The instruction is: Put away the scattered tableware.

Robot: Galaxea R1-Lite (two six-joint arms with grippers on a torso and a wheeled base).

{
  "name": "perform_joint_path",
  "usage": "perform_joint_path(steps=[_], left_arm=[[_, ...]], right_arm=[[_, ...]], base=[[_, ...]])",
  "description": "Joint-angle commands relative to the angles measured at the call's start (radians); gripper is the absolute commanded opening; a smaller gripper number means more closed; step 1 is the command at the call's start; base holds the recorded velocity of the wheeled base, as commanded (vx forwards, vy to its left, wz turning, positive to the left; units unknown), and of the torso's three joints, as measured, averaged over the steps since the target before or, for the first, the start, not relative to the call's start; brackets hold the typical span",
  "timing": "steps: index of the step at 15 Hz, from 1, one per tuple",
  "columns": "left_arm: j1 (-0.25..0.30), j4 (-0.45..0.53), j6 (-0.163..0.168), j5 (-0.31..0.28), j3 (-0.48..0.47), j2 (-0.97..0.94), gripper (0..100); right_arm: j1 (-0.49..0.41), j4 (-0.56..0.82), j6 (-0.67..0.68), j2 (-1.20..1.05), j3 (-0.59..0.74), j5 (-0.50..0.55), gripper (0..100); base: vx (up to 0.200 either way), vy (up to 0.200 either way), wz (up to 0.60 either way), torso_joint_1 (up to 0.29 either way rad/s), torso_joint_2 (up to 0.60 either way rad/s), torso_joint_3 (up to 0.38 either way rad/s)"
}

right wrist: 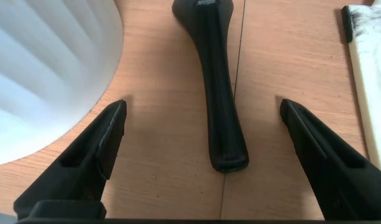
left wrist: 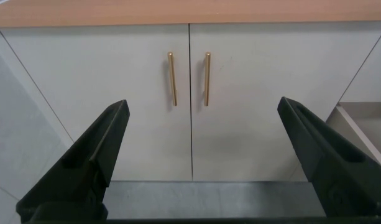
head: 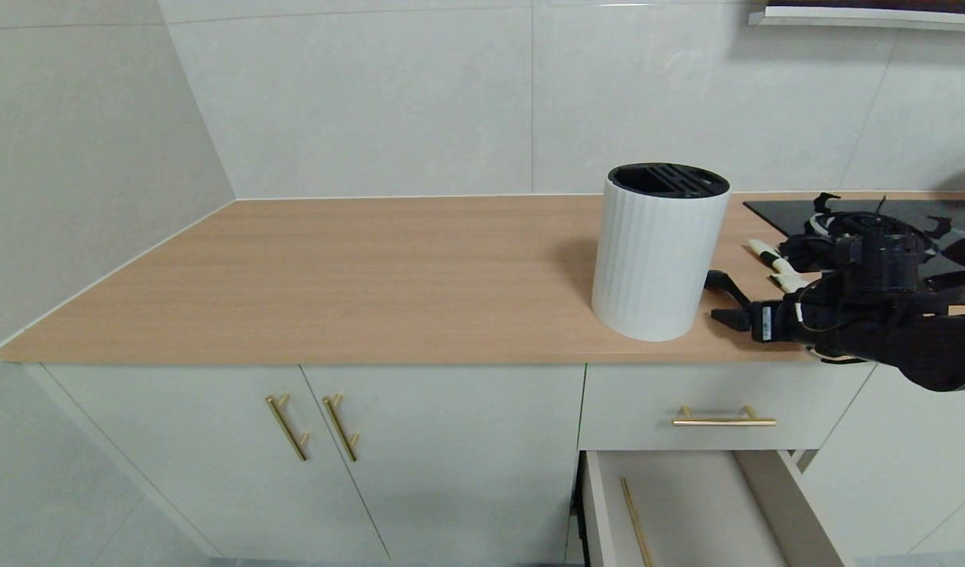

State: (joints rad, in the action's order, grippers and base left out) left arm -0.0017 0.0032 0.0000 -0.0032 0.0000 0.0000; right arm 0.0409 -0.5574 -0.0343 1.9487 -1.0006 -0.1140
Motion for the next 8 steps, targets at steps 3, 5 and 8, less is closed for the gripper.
perform_joint_path(steps=[3,5,8], left_arm=[[0.0,0.0,0.0,0.0,0.0,0.0,100],[0.0,-0.002,0.0,0.0,0.0,0.0,100],[0.0,-0.002,0.0,0.0,0.0,0.0,100]], right_arm=[[0.001,0.001,-0.001,0.012,-0.001,0.001,0],[0.002,0.002,-0.001,0.015,-0.001,0.001,0],[0.002,0.001,-0.003,0.024,-0.001,0.001,0]], base=[[0.0,0.0,0.0,0.0,0.0,0.0],[0.0,0.0,0.0,0.0,0.0,0.0],[0.0,0.0,0.0,0.0,0.0,0.0]])
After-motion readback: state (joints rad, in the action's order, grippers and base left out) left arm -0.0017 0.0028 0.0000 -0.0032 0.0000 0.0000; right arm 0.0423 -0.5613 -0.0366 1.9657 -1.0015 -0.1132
